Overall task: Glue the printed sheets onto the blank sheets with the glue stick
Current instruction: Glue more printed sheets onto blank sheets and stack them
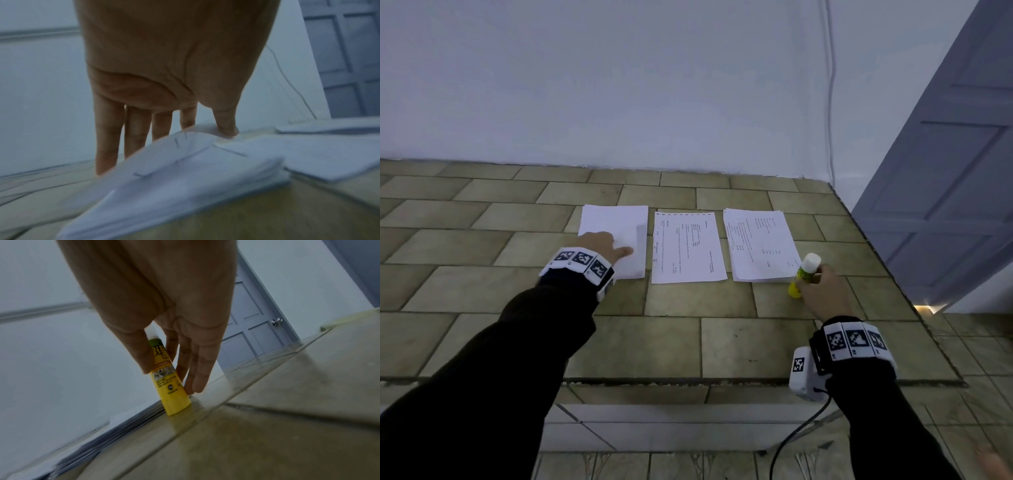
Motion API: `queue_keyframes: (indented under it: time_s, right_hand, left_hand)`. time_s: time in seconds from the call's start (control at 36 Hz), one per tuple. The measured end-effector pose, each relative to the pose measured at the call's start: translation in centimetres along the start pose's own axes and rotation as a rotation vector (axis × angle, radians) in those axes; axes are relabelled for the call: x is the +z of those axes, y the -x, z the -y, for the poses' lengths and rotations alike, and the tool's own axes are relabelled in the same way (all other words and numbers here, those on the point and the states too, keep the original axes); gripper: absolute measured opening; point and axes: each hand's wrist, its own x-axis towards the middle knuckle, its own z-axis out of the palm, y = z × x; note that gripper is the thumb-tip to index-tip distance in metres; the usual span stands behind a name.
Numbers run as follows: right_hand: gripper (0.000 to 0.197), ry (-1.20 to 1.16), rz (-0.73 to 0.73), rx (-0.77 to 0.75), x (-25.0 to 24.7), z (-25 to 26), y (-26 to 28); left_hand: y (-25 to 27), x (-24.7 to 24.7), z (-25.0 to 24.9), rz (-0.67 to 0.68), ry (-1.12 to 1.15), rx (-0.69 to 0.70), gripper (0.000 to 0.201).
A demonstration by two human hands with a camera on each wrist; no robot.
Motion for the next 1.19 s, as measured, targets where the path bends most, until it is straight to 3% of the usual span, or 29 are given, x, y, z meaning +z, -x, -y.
queue_keyframes:
  time_s: [0.17, 0.28, 0.36, 0.47, 0.56, 0.72, 0.86, 1.03, 1.11, 1.19]
  right_hand:
    - [0.038, -0.014, 0.005, 0.003, 0.0, -0.1, 0.2]
    - [0.038, -0.013, 0.005, -0.007, 0.1, 0.0, 0.3]
    - [0.039, -0.006, 0.018, -0.021, 0.1, -0.1, 0.2]
    - [0.042, 0.002, 0.032, -0.042, 0.0, -0.1, 0.3]
    - [0.040, -0.008, 0.040, -0.079, 0.1, -0.2, 0.4]
    - [0.038, -0.050, 0.144, -0.133, 0.5, 0.0, 0.9]
    - [0.021, -0.083, 0.227, -0.217, 1.3, 0.5, 2.0]
    - [0.018, -0.015, 0.271, -0.357, 2.4, 1.5, 3.4]
    - [0.019, -0.042, 0.307, -0.383, 2.9, 2.3, 4.1]
    - [0.021, -0.084, 0.290, -0.409, 3.4, 3.1, 4.5]
  left_hand:
    - [4.0, -4.0, -0.7, -0.128, 0.147, 0.009, 0.064]
    - [8.6, -5.0, -2.6, -0.184, 0.197, 0.170, 0.057]
    - [11.8, -4.2, -3.8, -0.111, 0.254, 0.346, 0.056]
    - [14.8, -1.8, -4.4, 0.084, 0.290, 0.588, 0.057]
    - [15.6, 0.3, -4.3, 0.191, 0.209, 0.687, 0.060]
    - [15.8, 3.2, -3.0, 0.299, -0.049, 0.735, 0.062]
    - [15.7, 4.1, -2.5, 0.308, -0.132, 0.751, 0.069]
    - [15.4, 4.6, -1.6, 0.346, 0.006, 0.661, 0.086]
    - [15.3, 4.6, -0.9, 0.267, 0.217, 0.527, 0.094]
    - [14.9, 5.7, -0.7, 0.166, 0.233, 0.429, 0.107]
